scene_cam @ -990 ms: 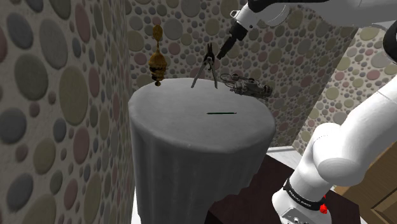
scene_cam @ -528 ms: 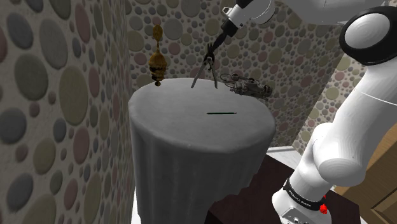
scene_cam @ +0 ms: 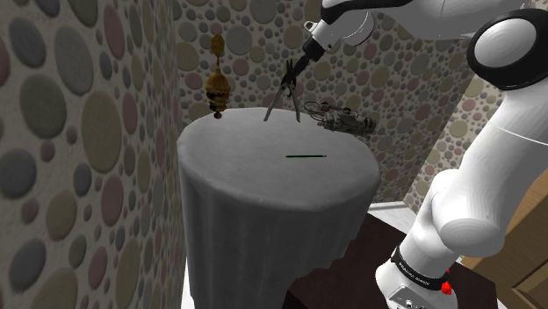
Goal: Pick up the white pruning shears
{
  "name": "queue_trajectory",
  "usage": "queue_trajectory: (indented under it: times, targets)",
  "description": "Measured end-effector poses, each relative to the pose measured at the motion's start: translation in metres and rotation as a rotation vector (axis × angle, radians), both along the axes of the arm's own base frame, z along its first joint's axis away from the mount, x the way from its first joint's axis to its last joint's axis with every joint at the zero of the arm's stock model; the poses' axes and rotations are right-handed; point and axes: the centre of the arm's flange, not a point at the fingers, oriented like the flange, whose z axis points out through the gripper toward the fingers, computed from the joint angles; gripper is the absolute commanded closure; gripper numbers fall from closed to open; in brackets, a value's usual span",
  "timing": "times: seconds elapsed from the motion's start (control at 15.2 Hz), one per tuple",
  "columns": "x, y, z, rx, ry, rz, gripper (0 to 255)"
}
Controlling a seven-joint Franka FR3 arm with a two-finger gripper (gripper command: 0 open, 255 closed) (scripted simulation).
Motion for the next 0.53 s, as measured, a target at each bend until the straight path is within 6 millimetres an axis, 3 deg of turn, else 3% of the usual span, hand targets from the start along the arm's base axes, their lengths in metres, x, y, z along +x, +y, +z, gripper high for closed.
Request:
queue_trajectory:
  times: [0.53]
  targets:
    - [-0.0003,0.0002,-0.001,0.0,-0.002,-0.001,255]
